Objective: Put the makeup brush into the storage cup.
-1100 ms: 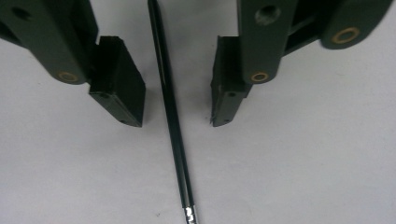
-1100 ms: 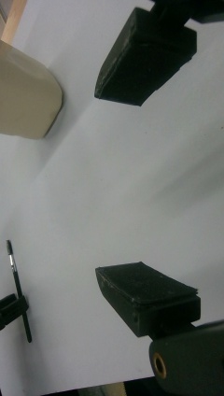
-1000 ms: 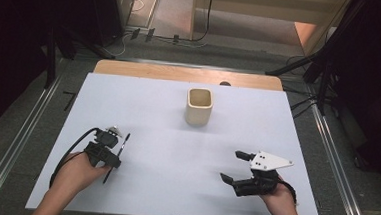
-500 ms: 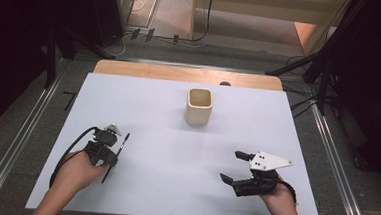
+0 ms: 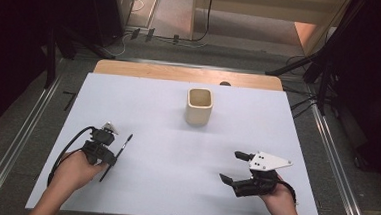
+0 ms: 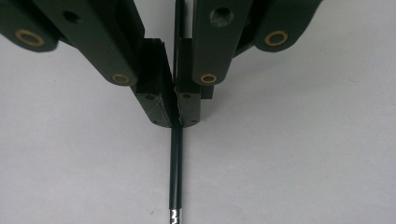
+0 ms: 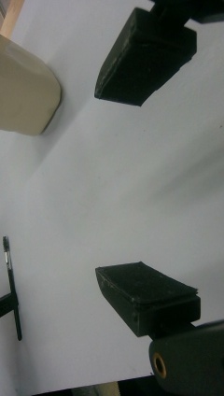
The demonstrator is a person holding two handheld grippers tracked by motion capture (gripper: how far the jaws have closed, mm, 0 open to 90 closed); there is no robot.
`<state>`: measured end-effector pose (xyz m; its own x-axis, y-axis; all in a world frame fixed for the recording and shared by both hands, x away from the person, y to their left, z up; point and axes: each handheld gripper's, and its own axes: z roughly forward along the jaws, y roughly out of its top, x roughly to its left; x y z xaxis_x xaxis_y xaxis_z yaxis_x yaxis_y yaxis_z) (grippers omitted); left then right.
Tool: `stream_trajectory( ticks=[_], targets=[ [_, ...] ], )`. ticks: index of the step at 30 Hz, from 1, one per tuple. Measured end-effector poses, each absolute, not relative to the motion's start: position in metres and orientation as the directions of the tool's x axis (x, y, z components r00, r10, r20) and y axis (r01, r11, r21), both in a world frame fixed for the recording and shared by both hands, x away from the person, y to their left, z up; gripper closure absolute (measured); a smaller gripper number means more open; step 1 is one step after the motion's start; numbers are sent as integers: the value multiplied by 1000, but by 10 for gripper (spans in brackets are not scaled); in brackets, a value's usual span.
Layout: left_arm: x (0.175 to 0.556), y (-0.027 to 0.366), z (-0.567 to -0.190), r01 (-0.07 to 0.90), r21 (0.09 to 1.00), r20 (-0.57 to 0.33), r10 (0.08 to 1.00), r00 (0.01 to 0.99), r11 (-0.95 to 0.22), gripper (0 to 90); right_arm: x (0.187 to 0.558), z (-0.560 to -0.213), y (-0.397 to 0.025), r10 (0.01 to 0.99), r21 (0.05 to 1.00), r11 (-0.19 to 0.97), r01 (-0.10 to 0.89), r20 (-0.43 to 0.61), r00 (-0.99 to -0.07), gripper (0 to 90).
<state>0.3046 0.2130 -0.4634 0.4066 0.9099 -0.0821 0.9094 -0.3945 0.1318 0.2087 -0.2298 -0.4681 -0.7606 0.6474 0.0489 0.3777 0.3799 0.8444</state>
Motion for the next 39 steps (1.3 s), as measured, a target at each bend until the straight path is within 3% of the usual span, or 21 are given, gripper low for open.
stream_trajectory(
  ticks=[3, 16, 33, 39],
  targets=[
    [305, 215, -462, 910, 134, -149, 900, 410, -392, 852, 209, -468, -230, 647, 844, 380, 378, 49, -761, 143],
    [301, 219, -439, 883, 302, -240, 867, 436, -360, 851, 209, -468, -229, 644, 845, 377, 380, 56, -763, 143],
    [295, 216, -429, 845, 402, -328, 806, 493, -353, 851, 215, -477, -219, 643, 792, 429, 435, 71, -763, 143],
    [294, 214, -427, 835, 441, -391, 768, 507, -327, 852, 219, -479, -209, 630, 803, 393, 448, 120, -767, 141]
  ],
)
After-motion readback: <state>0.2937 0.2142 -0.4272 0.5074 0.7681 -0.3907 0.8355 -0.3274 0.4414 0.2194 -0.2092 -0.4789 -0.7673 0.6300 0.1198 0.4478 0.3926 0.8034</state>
